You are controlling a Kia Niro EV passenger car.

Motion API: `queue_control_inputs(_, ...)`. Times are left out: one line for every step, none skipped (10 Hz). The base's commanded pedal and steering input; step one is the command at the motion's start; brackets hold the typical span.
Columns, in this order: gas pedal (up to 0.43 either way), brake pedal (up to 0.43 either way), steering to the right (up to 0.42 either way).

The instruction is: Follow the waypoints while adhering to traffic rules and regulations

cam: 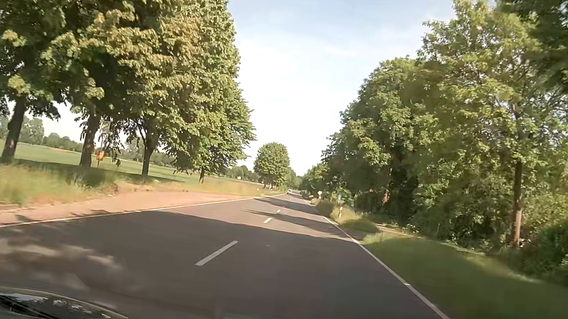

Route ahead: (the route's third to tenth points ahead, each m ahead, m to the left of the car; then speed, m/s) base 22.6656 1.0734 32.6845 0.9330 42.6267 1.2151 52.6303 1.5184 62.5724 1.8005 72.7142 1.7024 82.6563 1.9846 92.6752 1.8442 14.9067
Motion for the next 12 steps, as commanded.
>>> queue_control_inputs(0.13,0.0,-0.004)
queue_control_inputs(0.13,0.0,0.0)
queue_control_inputs(0.13,0.0,0.0)
queue_control_inputs(0.13,0.0,0.0)
queue_control_inputs(0.13,0.0,-0.001)
queue_control_inputs(0.13,0.0,-0.001)
queue_control_inputs(0.13,0.0,-0.001)
queue_control_inputs(0.13,0.0,-0.001)
queue_control_inputs(0.13,0.0,-0.001)
queue_control_inputs(0.13,0.0,-0.001)
queue_control_inputs(0.13,0.0,-0.001)
queue_control_inputs(0.13,0.0,-0.001)
